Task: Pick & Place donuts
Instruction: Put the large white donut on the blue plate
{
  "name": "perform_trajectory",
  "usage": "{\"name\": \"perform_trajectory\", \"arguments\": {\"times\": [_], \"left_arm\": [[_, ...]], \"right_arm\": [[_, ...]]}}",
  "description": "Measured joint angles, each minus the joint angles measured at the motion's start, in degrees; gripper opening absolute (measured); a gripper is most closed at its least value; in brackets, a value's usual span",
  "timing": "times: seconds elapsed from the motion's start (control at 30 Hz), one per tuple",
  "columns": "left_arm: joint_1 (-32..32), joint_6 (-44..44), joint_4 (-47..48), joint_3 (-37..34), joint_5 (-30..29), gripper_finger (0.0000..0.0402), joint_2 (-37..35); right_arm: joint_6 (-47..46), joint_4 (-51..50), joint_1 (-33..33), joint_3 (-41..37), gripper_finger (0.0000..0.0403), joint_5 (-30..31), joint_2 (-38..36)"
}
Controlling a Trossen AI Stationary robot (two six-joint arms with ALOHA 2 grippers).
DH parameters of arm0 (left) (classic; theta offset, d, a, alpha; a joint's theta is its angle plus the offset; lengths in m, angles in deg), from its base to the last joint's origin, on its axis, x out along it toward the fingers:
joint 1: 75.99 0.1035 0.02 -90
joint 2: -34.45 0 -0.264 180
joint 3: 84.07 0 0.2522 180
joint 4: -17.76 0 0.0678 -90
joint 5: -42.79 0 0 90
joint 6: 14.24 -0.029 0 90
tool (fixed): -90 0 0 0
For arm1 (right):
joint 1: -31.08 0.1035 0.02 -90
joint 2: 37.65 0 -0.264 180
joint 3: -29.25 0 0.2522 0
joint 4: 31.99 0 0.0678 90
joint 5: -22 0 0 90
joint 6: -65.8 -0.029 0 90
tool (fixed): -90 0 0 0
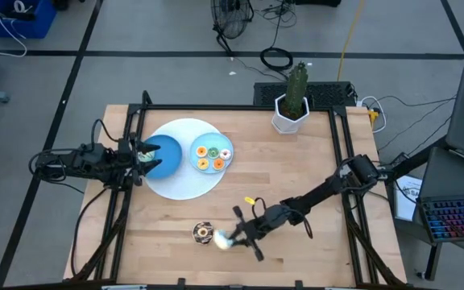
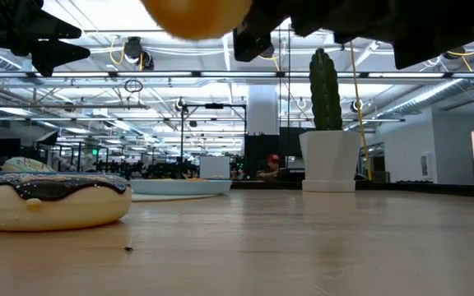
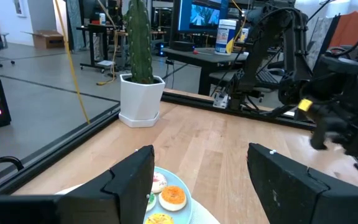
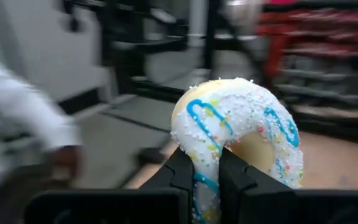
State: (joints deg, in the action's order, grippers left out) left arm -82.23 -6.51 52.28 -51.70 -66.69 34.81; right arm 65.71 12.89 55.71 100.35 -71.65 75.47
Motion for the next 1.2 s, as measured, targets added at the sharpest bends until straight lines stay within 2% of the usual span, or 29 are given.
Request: {"name": "perform_trajectory", "arguments": {"times": [0.13, 0.37, 0.57, 0.67, 1.0, 1.1, 1.2], "left_arm": [[0.0, 0.0, 0.0, 0.0, 0.0, 0.0258, 0.0], [0.0, 0.0, 0.0, 0.0, 0.0, 0.0257, 0.0], [0.0, 0.0, 0.0, 0.0, 0.0, 0.0257, 0.0], [0.0, 0.0, 0.0, 0.0, 0.0, 0.0257, 0.0], [0.0, 0.0, 0.0, 0.0, 0.0, 0.0258, 0.0], [0.0, 0.0, 0.0, 0.0, 0.0, 0.0258, 0.0], [0.0, 0.0, 0.0, 0.0, 0.0, 0.0258, 0.0]], "right_arm": [[4.4, -0.4, -0.1, 0.0, 0.0023, 10.7, 0.0], [8.3, 1.9, -0.1, 0.0, 0.0021, 15.9, 0.0], [15.8, 4.6, 0.2, 0.0, 0.0021, 34.4, 0.0], [18.2, 3.8, -0.2, 0.0, 0.0021, 39.1, 0.0], [18.4, 3.6, -2.7, 0.0, 0.0020, 38.3, 0.0], [14.5, 0.1, -5.2, 1.1, 0.0020, 33.0, -1.4], [5.2, -14.1, -8.9, 5.4, 0.0020, 24.3, -3.9]]}}
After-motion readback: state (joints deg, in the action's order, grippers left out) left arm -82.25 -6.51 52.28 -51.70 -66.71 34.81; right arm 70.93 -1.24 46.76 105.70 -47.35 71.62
